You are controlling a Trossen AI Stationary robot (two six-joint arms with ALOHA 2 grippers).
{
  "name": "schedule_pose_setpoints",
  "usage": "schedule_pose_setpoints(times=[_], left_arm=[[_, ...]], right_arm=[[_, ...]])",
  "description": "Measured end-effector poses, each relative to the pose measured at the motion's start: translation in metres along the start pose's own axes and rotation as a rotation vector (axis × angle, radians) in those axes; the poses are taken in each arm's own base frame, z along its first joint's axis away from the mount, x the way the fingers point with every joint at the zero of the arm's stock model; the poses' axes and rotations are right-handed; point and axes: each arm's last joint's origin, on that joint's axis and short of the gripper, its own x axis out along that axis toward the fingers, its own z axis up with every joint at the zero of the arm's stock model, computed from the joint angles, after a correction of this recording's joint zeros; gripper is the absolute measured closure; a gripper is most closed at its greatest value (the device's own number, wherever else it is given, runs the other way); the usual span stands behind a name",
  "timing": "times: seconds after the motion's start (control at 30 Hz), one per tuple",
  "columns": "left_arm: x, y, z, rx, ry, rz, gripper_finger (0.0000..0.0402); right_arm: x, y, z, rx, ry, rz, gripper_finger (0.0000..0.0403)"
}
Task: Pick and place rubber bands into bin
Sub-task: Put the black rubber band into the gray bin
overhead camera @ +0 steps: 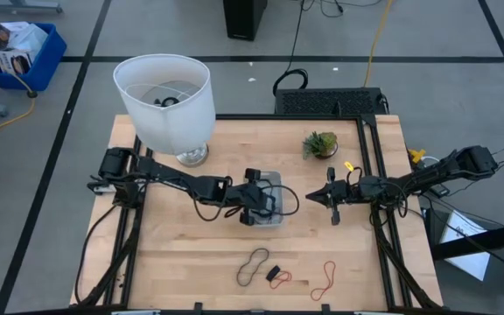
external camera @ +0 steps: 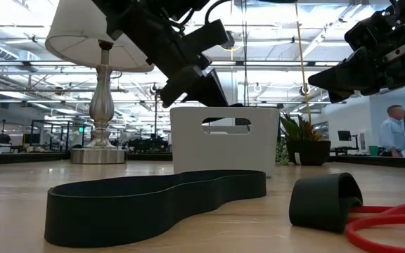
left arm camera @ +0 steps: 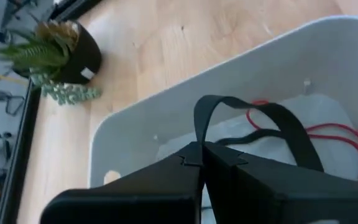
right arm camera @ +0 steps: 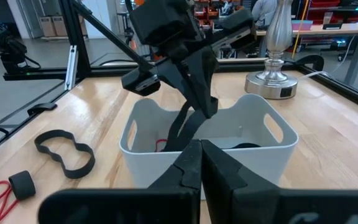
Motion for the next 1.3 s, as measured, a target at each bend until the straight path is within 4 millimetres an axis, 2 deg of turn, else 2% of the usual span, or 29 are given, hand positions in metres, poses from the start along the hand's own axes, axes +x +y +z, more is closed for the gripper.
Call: schedule_pose_setpoints(times=[0.33,0.83,1.3], left_arm=[[-0.0005,0.0012,0.007,0.034,-0.092,-0.042,0.0398],[-0.0001,0.0003,0.0034,0.013,-0.059,-0.06,0.0396],[0.0006,0.0024,0.0026,-0.066,-0.055,-0.058,0.0254]], right_arm=[[0.0,0.0,0.0,0.0,0.0,0.001,0.0403],[0.0,0.0001,-0.0001,0.001,0.0,0.002,0.0403],[0.0,0.0001,0.0,0.002,0.0,0.002,0.0403]])
